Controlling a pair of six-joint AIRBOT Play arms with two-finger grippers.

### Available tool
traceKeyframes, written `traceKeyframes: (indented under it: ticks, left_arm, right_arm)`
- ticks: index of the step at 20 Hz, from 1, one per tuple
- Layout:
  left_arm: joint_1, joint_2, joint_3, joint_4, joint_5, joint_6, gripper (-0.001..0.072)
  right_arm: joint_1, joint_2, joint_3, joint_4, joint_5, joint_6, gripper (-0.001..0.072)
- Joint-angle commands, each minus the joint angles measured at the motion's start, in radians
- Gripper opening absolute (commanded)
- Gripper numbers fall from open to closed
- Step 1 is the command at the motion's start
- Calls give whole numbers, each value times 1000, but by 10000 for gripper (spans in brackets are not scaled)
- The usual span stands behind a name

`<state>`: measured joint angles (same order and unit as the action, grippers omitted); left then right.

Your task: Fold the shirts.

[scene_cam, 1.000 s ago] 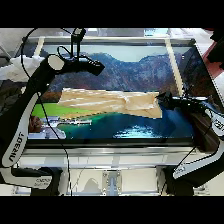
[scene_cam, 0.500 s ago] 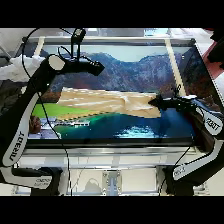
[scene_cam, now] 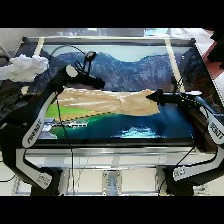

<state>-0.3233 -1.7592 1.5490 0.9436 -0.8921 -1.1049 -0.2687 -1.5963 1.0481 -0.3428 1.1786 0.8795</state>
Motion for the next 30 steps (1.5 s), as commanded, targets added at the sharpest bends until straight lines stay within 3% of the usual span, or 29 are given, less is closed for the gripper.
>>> traceKeyframes:
  ticks: [1, 5, 10, 13, 17, 19, 23, 28, 30]
  left_arm:
    - [-23, -111, 0, 45, -66, -108, 6]
    - [-87, -143, 0, 45, -80, -72, 6]
    - [-223, -158, 0, 44, 66, -74, 6]
    - [-266, -161, 3, 44, 126, -82, 6]
    - [-236, -136, 63, 93, 77, -100, 6]
    - [-190, -93, 124, 243, 16, -119, 6]
    - [-51, 43, 178, 492, -59, -253, 7]
    - [94, 173, 177, 493, -159, -261, 7]
    - [116, 189, 177, 492, -194, -261, 7]
  right_arm:
    - [0, 140, 11, -7, 19, 61, 29]
    - [2, 220, 179, -196, 96, 239, 29]
    - [49, 220, 397, -240, 223, 364, 28]
    - [126, 220, 467, -312, 229, 425, 27]
    - [241, 219, 506, -448, 179, 524, 27]
    - [310, 210, 505, -488, 124, 570, 27]
    - [500, 149, 505, -487, -68, 622, 26]
    - [787, -56, 506, -316, -485, 623, 28]
    - [880, -139, 506, -157, -766, 588, 71]
